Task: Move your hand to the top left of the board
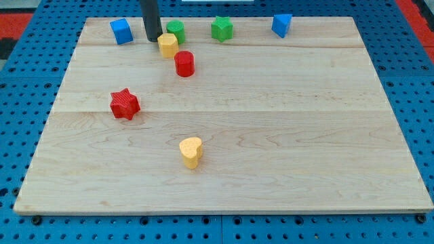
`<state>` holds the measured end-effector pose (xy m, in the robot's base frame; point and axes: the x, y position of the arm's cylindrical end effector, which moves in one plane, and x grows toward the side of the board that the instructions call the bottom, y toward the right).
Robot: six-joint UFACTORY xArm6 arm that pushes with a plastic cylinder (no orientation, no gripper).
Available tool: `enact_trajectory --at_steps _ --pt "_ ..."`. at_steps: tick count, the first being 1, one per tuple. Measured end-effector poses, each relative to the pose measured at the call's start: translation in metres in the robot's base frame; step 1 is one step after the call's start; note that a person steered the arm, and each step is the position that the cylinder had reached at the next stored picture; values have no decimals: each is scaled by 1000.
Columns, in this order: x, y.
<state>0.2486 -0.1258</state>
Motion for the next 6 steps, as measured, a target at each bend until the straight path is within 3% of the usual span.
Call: enact_trajectory --at_steps 2,3,5,6 --pt "-2 -19" --pt "-43 -39" --pt "-57 -104" --pt "-57 -106"
